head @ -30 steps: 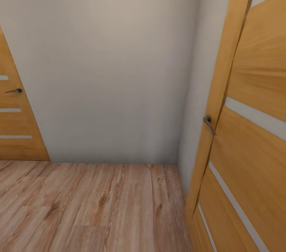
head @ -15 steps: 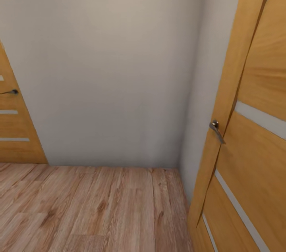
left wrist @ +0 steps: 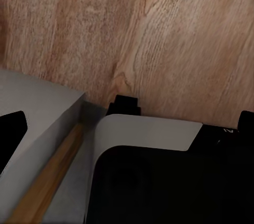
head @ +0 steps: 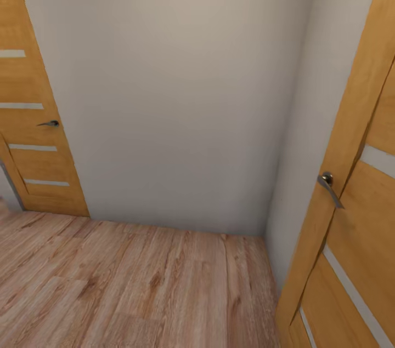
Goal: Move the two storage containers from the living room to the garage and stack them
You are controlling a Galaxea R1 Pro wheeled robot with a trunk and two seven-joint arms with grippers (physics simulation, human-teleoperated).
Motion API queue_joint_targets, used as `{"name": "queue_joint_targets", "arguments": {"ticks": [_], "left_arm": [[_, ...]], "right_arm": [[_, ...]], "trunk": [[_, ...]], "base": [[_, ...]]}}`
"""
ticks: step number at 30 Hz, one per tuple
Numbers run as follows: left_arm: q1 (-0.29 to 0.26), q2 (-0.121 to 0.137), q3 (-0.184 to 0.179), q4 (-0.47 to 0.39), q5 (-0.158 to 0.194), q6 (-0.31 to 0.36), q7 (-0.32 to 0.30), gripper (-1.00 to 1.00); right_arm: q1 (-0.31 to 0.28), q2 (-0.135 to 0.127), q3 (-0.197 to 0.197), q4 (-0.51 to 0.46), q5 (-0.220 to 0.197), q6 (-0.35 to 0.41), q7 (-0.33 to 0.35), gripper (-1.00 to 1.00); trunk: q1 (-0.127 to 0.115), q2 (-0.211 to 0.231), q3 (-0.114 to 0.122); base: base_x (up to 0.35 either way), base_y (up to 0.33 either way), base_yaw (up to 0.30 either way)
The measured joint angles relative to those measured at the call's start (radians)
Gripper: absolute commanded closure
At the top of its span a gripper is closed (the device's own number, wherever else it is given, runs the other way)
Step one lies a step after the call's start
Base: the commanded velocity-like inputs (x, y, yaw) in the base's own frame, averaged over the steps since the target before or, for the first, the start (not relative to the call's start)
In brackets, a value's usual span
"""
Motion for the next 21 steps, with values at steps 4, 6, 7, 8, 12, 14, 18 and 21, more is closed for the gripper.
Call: {"name": "queue_joint_targets", "arguments": {"ticks": [4, 6, 7, 8, 12, 14, 18, 21], "left_arm": [[0.0, 0.0, 0.0, 0.0, 0.0, 0.0, -0.001, -1.0], [0.0, 0.0, 0.0, 0.0, 0.0, 0.0, -0.001, -1.0], [0.0, 0.0, 0.0, 0.0, 0.0, 0.0, -0.001, -1.0], [0.0, 0.0, 0.0, 0.0, 0.0, 0.0, -0.001, -1.0], [0.0, 0.0, 0.0, 0.0, 0.0, 0.0, -0.001, -1.0], [0.0, 0.0, 0.0, 0.0, 0.0, 0.0, -0.001, -1.0], [0.0, 0.0, 0.0, 0.0, 0.0, 0.0, -0.001, -1.0], [0.0, 0.0, 0.0, 0.0, 0.0, 0.0, -0.001, -1.0]], "right_arm": [[0.0, 0.0, 0.0, 0.0, 0.0, 0.0, 0.0, -1.0], [0.0, 0.0, 0.0, 0.0, 0.0, 0.0, 0.0, -1.0], [0.0, 0.0, 0.0, 0.0, 0.0, 0.0, 0.0, -1.0], [0.0, 0.0, 0.0, 0.0, 0.0, 0.0, 0.0, -1.0], [0.0, 0.0, 0.0, 0.0, 0.0, 0.0, 0.0, -1.0], [0.0, 0.0, 0.0, 0.0, 0.0, 0.0, 0.0, -1.0], [-0.001, 0.001, 0.0, 0.0, 0.0, 0.0, 0.0, -1.0], [0.0, 0.001, 0.0, 0.0, 0.0, 0.0, 0.0, -1.0]], "trunk": [[0.0, 0.0, 0.0], [0.0, 0.0, 0.0], [0.0, 0.0, 0.0], [0.0, 0.0, 0.0], [0.0, 0.0, 0.0], [0.0, 0.0, 0.0], [0.0, 0.0, 0.0], [0.0, 0.0, 0.0]], "base": [[0.262, 0.0, 0.028], [0.309, 0.0, 0.006], [0.315, 0.0, 0.003], [0.318, 0.0, 0.002], [0.32, 0.0, 0.001], [0.321, 0.0, 0.0], [0.322, 0.0, 0.0], [0.322, 0.0, 0.0]]}}
